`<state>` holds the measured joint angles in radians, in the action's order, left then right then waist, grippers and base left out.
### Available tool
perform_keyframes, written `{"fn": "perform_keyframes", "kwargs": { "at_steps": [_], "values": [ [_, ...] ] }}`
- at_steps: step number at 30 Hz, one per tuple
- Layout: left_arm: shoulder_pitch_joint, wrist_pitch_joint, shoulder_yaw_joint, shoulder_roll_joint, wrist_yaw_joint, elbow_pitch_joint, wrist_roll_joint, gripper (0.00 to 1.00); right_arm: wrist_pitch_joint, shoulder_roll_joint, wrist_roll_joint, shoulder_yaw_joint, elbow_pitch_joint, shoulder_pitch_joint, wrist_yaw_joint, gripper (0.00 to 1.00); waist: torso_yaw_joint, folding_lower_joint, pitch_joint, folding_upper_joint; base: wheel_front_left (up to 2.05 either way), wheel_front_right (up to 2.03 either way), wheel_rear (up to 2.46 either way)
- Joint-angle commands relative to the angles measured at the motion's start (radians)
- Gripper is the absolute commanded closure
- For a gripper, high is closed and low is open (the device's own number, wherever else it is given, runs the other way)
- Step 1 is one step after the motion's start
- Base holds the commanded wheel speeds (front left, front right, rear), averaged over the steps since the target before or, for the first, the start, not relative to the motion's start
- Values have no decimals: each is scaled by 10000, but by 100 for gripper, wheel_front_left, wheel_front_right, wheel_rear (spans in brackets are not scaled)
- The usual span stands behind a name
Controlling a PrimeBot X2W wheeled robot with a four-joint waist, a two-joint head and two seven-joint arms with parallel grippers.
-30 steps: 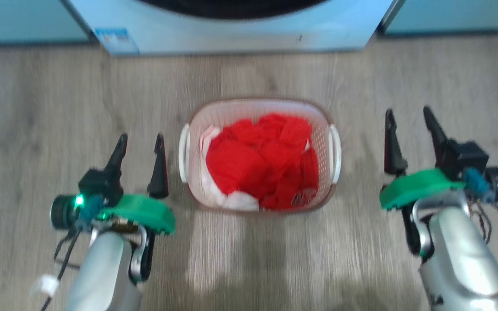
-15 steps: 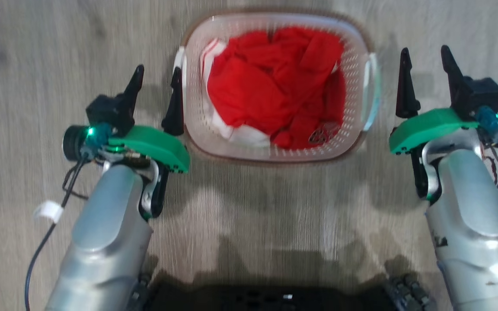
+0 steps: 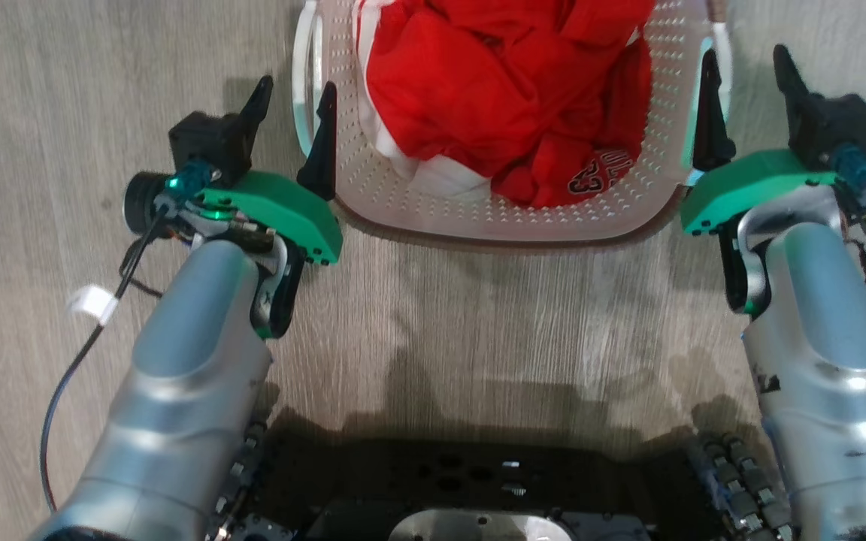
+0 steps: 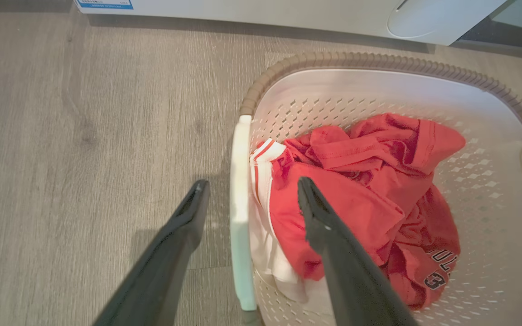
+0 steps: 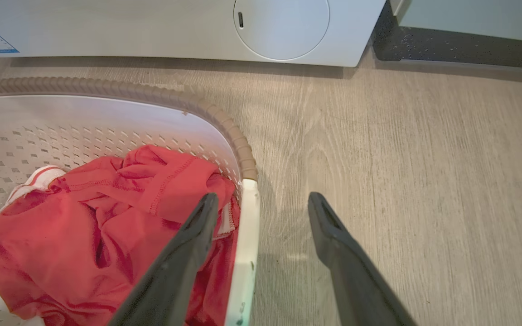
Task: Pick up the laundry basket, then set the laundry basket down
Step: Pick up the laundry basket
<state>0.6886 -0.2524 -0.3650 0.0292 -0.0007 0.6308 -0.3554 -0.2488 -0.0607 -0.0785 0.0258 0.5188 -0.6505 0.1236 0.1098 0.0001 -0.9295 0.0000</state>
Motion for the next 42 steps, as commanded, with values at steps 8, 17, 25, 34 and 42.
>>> {"fn": "perform_keyframes", "kwargs": {
  "at_steps": [8,17,25,34,42],
  "values": [
    [490,-93,-141,210,-128,829,-272,0,-130,105,101,287,190,-73,71,0,146,-1,-605,0,0,0,0],
    [1132,-93,-835,210,-154,1961,-1040,0,-130,105,295,431,726,-172,71,0,449,-1,-811,0,0,0,0],
    [1657,-93,-1551,210,-101,2294,-1554,0,-130,105,292,437,1068,-359,71,0,532,-1,-934,0,0,0,0],
    [2109,-93,-2045,210,-120,2447,-1798,0,-130,105,240,432,1273,-519,71,0,498,-1,-1098,0,0,0,0],
    [2278,-93,-2317,210,-241,2487,-1734,58,-130,105,240,416,1392,-578,71,51,491,-1,-1153,0,0,0,0]
  ]
}}
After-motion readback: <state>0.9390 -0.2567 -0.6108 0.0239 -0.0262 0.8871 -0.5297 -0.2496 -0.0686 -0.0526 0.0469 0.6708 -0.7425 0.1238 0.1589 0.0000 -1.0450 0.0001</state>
